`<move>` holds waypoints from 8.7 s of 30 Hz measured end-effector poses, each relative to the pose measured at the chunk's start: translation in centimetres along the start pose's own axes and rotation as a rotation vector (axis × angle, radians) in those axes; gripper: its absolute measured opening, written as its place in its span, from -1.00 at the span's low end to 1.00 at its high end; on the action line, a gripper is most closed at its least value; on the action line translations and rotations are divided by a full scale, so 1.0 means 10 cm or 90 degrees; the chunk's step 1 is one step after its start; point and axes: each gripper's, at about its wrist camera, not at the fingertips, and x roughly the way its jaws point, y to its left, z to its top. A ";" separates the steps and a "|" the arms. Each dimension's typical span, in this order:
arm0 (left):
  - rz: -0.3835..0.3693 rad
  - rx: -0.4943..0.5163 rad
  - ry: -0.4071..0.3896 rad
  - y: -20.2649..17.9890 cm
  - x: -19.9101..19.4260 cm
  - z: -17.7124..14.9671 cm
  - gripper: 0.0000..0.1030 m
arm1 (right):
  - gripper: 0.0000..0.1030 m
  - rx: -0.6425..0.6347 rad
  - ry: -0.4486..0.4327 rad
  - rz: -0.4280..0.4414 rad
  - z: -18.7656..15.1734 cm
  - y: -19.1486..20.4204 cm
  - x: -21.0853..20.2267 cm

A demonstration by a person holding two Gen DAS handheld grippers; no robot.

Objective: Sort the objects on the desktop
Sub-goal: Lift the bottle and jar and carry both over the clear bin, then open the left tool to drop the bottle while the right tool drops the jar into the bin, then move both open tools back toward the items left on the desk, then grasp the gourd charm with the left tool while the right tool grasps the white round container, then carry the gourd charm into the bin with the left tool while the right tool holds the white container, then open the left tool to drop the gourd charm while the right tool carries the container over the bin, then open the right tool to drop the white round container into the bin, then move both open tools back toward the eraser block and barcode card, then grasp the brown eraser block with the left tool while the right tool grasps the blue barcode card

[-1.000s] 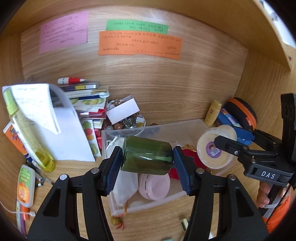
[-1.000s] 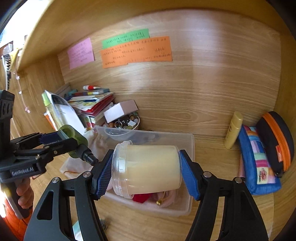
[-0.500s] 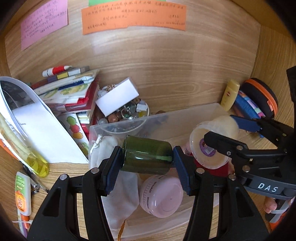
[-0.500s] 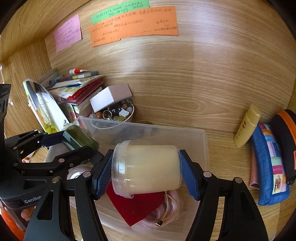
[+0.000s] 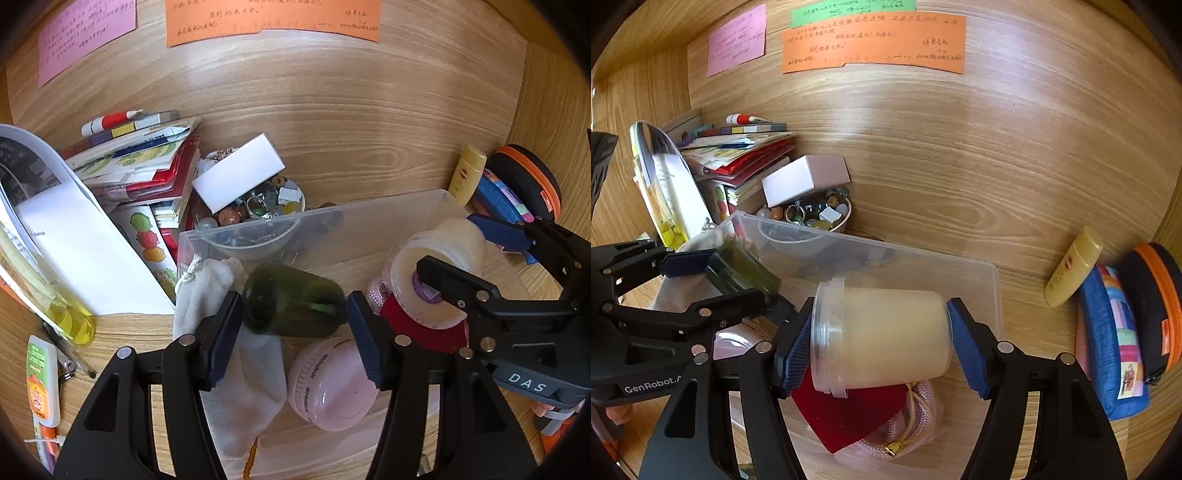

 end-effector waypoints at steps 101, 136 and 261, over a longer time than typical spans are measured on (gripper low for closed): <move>-0.003 -0.021 -0.053 0.62 -1.21 -1.17 -0.64 | 0.19 0.087 0.023 0.206 -1.18 0.38 -1.07; -0.080 0.022 -0.030 0.15 -0.61 -0.43 -0.64 | 0.21 0.072 0.084 0.113 -1.40 0.11 -0.81; 0.028 -0.016 0.010 -0.02 -0.83 -1.88 0.04 | 0.22 -0.003 0.046 0.065 -1.95 0.63 -1.10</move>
